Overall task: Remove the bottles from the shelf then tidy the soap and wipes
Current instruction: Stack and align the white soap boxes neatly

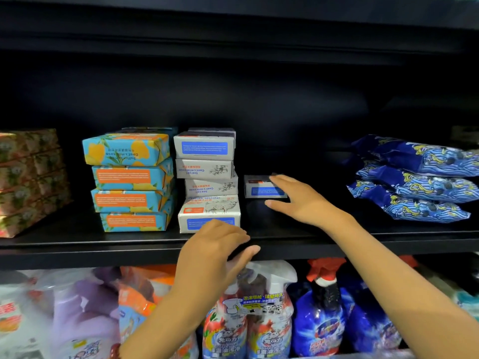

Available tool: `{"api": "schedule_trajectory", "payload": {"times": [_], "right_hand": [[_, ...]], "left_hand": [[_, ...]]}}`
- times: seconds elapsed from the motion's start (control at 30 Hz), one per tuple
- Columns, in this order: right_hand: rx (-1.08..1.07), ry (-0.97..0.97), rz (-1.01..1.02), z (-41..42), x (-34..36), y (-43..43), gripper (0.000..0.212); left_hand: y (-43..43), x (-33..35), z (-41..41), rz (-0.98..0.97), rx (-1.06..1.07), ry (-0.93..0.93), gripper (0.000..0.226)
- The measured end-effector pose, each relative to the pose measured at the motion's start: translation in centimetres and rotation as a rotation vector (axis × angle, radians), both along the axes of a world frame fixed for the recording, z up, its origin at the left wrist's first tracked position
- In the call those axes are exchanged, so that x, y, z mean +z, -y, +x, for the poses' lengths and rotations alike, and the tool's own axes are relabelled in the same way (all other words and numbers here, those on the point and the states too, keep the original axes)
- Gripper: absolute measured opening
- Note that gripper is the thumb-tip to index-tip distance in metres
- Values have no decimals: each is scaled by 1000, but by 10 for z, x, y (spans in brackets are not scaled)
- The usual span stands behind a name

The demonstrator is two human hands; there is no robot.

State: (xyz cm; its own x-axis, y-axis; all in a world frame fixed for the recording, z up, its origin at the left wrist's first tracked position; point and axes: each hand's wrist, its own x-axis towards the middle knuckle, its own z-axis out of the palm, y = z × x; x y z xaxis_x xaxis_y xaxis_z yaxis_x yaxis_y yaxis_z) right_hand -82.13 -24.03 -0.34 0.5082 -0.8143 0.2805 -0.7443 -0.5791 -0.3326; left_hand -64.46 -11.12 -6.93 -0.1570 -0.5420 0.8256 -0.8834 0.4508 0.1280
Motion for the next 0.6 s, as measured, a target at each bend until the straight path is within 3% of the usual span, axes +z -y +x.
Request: {"api": "schedule_trajectory", "payload": {"times": [0.2,0.33,0.43,0.5,0.6], "right_hand": [[-65,0,-186,2,-8,-5,50],[22,85,-309,-12,-11,-30,39],[55,203,-288,-17,-4,-46,33],[48,239,-238,-18,0,-49,51],[-13,72,-85,-16,0,-49,80]], "left_hand": [[-2,4,1,47,-35,-56,33],[-2,3,0,35,-31,-61,33],[-2,2,0,46,-31,-65,34],[-1,2,1,53,-32,-79,34],[-4,5,1,97,-35,-94,37]]}}
